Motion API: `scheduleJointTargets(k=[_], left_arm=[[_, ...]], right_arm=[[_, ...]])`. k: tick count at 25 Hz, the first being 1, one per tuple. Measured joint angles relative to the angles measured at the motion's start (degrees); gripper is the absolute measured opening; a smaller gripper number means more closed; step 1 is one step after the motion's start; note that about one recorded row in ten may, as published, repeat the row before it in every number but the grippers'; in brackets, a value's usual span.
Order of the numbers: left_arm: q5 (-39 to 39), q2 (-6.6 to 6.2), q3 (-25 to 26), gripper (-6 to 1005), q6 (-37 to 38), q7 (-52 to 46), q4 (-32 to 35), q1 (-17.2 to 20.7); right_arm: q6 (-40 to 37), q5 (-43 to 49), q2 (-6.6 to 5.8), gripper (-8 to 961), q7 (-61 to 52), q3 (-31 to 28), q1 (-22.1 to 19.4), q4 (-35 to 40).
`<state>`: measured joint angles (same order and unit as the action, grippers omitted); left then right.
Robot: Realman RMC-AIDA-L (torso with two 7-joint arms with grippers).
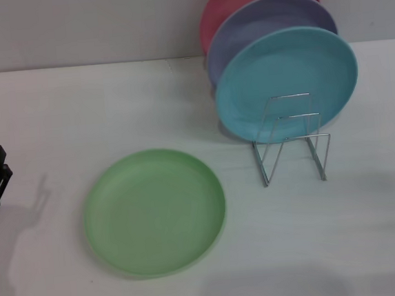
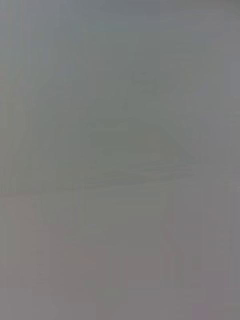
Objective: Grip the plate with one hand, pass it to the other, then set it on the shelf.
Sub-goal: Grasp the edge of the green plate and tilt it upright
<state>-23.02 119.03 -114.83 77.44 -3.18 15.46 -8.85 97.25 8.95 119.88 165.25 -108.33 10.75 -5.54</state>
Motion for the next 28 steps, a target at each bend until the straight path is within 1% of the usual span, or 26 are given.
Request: scheduleJointTargets(k=[7,8,9,10,11,13,16,17,18,19,20,21,23,24,26,27,28], left_arm=[[0.03,-0.1,-0.41,834,-1.45,-1.55,1.18,0.21],[0.1,-0.69,-0.82,834,-5.1,-2.73,3.98,0.41],[0.1,-0.69,-0.82,834,-5.1,-2.73,3.98,0.41],[0.13,-1.03,-0.96,834,-6.84,-2.92,5.39,0.56],[0.36,-1.81,-1.06,834,-10.68,-3.05,8.61,0.92],[2.28,-3.97,-0.88,834,-19.55,-3.57,16.86,2.3],[7.84,-7.63,0.2,834,-33.97,-6.86,32.29,5.39],[10.54,-8.97,0.97,835,-40.64,-9.64,39.07,7.04],[15.98,-10.89,2.25,835,-52.65,-15.52,51.29,10.0],[15.98,-10.89,2.25,835,-52.65,-15.52,51.29,10.0],[18.08,-11.46,2.47,835,-57.68,-17.55,55.53,10.97],[20.62,-12.2,2.65,835,-64.41,-19.96,61.78,12.27],[22.56,-12.82,2.52,833,-77.86,-21.38,70.67,13.5],[22.84,-12.84,2.37,831,-86.9,-20.87,76.13,13.76],[21.65,-12.11,2.55,829,-97.65,-18.36,81.38,13.58],[19.47,-10.91,3.32,827,-104.71,-15.04,84.17,13.03],[14.1,-8.83,5.66,824,-112.02,-7.59,86.39,11.96]], right_arm=[[0.05,0.02,0.0,809,0.0,0.05,0.63,0.0],[0.05,-0.05,0.0,809,0.0,0.06,0.66,-0.08],[0.05,-0.05,0.0,809,0.0,0.06,0.66,-0.08],[0.04,-0.12,0.0,809,0.0,0.04,0.66,-0.12],[0.04,-0.19,0.0,809,0.0,0.01,0.67,-0.14],[-0.03,-0.27,0.0,809,0.0,-0.05,0.71,-0.17],[-0.24,-0.32,0.0,809,0.0,-0.16,0.89,-0.2],[-0.3,-0.33,0.0,809,-0.01,-0.21,0.97,-0.19],[-0.32,-0.35,0.0,809,0.0,-0.23,1.09,-0.17],[-0.32,-0.35,0.0,809,0.0,-0.23,1.09,-0.17],[-0.35,-0.36,0.0,809,0.0,-0.18,1.09,-0.13],[-0.37,-0.37,0.0,810,0.0,-0.14,1.1,-0.08],[-0.46,-0.38,0.0,810,0.0,0.0,1.1,0.01],[-0.46,-0.38,0.0,810,0.0,0.0,1.1,0.01],[-0.51,-0.39,0.0,810,0.0,0.02,1.06,0.05],[-0.52,-0.4,0.0,810,0.0,0.03,1.04,0.07],[-0.53,-0.41,0.0,810,0.0,0.04,1.04,0.08]])
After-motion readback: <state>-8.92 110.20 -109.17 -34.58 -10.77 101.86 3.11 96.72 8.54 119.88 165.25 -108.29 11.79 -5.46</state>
